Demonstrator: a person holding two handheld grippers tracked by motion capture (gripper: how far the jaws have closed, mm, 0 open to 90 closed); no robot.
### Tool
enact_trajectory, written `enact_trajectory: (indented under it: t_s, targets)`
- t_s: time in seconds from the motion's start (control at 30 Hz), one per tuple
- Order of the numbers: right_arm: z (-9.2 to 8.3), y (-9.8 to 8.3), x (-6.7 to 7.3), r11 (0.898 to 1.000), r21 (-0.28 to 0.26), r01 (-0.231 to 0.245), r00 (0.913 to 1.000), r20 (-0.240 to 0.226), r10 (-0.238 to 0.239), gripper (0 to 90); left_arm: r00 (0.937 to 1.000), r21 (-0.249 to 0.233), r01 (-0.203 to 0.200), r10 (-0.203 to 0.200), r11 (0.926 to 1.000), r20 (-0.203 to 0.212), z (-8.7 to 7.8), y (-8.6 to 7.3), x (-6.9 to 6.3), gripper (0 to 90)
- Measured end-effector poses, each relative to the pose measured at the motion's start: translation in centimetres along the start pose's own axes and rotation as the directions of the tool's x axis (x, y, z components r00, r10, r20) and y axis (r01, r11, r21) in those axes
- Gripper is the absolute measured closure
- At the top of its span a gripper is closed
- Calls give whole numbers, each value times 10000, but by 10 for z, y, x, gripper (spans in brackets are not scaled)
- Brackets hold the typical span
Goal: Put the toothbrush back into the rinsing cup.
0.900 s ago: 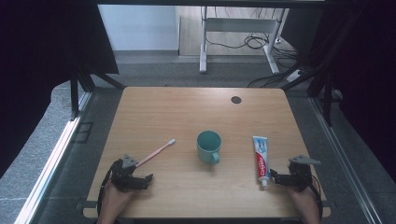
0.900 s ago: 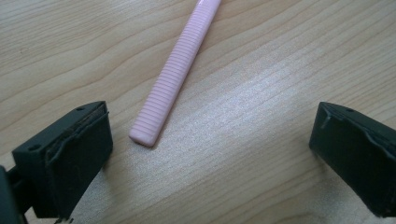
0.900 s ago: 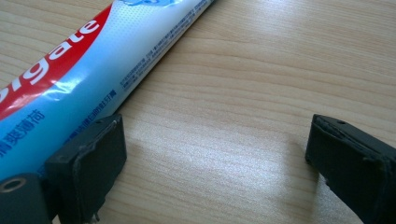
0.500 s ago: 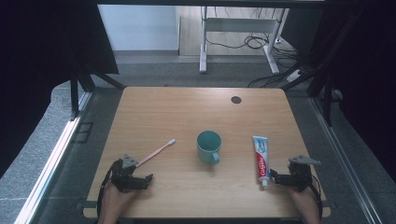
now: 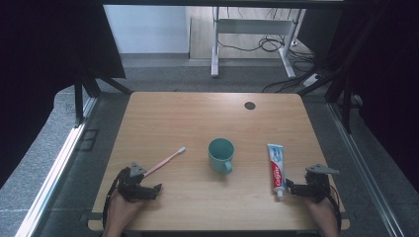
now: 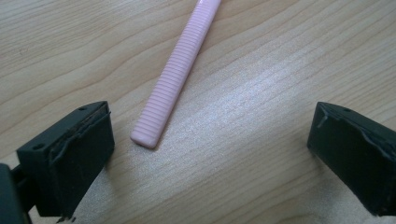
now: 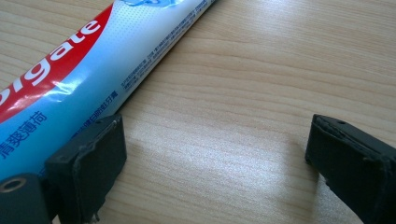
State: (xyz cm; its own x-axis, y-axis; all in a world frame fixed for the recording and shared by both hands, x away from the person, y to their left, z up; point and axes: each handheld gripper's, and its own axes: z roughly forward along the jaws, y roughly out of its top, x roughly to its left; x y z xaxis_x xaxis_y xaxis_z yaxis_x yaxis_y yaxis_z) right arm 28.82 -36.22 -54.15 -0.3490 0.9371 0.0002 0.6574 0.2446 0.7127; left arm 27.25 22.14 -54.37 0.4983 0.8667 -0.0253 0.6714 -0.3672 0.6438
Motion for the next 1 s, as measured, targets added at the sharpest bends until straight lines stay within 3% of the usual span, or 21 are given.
enact_trajectory:
  t_s: [0.63, 1.0]
  targets:
    - [0, 0, 0, 10000, 0, 1, 10000, 1, -1, 46, 10000, 493, -7, 4, 9988, 69, -10, 14, 4, 90]
    - [0, 0, 0, 10000, 0, 3, 10000, 0, -3, 46, 9981, 1294, -615, 597, 9897, 180, -11, 26, 10, 112]
